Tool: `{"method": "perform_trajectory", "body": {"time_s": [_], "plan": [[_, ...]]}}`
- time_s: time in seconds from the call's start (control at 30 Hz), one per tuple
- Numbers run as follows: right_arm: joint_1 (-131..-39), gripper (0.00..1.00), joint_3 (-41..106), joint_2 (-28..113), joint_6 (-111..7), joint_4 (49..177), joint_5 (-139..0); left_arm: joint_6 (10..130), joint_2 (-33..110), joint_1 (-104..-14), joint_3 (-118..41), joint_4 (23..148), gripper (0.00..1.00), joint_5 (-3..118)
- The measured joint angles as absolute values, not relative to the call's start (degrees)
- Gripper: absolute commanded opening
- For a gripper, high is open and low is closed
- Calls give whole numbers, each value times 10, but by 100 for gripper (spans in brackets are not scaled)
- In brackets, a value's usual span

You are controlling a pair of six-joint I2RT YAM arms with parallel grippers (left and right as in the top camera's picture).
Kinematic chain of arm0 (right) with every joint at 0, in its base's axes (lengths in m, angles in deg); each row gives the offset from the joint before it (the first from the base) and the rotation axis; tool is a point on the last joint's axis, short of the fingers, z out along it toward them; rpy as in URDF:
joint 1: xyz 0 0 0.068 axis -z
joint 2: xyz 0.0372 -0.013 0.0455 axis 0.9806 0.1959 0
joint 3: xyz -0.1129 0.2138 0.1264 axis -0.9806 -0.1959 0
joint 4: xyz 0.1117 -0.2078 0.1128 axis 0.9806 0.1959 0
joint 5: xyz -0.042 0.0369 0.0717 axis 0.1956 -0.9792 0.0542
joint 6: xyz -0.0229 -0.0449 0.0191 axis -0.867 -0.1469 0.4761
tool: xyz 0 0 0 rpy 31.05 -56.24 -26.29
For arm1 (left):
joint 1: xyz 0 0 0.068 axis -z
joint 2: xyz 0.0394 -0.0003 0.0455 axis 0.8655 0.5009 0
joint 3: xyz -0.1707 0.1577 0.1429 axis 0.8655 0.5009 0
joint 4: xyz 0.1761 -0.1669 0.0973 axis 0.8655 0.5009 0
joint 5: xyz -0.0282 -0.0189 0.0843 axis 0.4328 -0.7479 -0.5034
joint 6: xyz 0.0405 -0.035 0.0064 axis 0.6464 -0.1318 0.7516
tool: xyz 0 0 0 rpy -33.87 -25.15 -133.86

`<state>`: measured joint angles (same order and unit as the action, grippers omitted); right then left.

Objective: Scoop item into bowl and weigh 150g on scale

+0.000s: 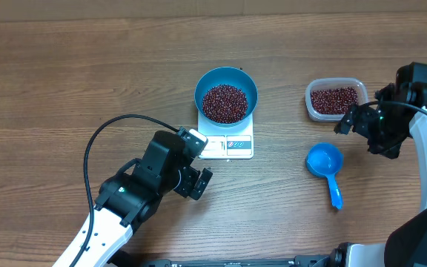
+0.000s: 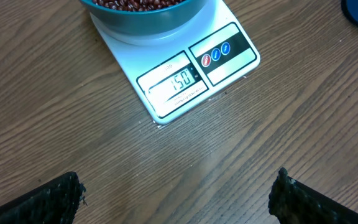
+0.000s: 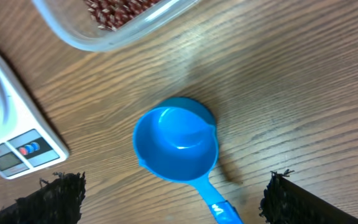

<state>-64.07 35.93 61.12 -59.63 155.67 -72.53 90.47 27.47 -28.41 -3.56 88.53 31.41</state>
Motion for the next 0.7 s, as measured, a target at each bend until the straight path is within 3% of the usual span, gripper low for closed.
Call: {"method": "perform_trajectory", "body": {"time_s": [0.23,0.7], "plan": [[-652,93,421,610,-616,1584,-748,905,275,-284,-36,885,100,314],[-772,100,598,516,-629,1664,-761,905,275,-284,-36,886,100,314]]}}
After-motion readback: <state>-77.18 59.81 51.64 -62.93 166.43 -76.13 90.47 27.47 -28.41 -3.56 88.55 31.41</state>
